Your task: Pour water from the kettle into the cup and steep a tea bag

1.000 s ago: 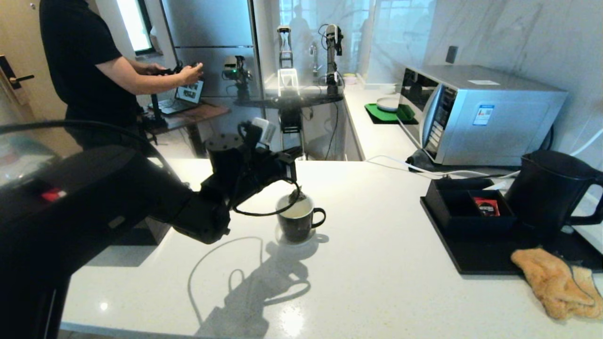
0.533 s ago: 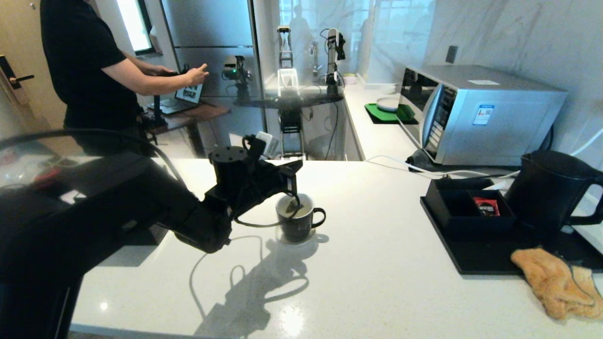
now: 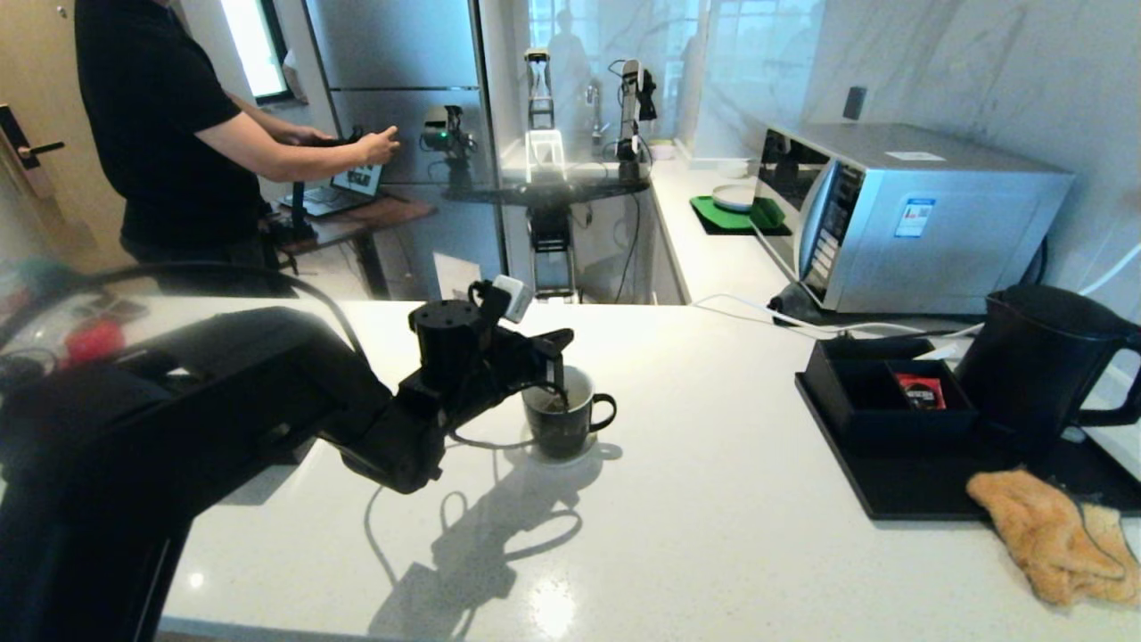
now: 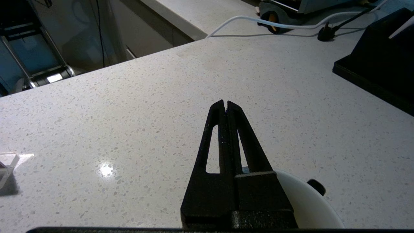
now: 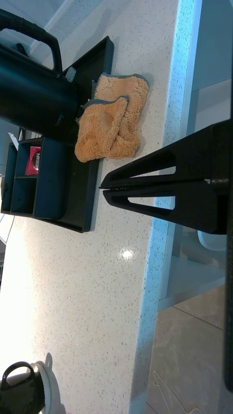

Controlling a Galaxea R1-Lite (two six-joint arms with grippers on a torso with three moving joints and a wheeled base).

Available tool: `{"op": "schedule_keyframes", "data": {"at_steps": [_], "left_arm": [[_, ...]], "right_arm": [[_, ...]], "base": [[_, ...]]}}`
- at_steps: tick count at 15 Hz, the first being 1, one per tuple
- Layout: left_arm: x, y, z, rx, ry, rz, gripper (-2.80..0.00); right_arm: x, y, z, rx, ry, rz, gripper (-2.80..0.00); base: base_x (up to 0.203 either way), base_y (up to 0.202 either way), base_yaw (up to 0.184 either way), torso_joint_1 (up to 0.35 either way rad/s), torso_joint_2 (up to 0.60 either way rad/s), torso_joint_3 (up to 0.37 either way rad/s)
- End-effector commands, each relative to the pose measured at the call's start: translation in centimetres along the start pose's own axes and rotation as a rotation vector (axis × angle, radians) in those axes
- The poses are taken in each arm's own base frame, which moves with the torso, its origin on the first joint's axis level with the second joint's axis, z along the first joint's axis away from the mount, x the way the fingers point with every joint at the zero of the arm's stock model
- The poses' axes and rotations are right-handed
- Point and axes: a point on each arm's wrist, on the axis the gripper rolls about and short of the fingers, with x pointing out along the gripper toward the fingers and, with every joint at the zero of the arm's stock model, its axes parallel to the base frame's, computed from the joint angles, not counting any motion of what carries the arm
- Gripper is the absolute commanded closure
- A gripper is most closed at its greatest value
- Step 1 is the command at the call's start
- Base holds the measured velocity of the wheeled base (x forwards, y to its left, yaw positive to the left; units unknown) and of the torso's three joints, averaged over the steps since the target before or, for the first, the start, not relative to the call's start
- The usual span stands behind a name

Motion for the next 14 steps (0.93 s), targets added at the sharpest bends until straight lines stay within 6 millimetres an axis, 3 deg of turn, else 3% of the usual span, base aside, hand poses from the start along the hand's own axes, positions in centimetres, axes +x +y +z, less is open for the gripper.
{"op": "schedule_keyframes", "data": {"at_steps": [1,7,14], "left_arm": [[0.2,-0.3,-0.4,-0.001,0.003,-0.008,0.00],[0.1,-0.6,0.7,0.005,-0.025,-0.004,0.00],[-1.2,-1.1,5.0,0.027,-0.121,-0.010,0.00]], "right_arm": [[0.0,0.0,0.0,-0.001,0.001,0.001,0.00],[0.0,0.0,0.0,-0.001,0.001,0.001,0.00],[0.0,0.0,0.0,-0.001,0.001,0.001,0.00]], "base": [[0.000,0.000,0.000,0.000,0.00,0.000],[0.000,0.000,0.000,0.000,0.00,0.000],[0.000,0.000,0.000,0.000,0.00,0.000]]}}
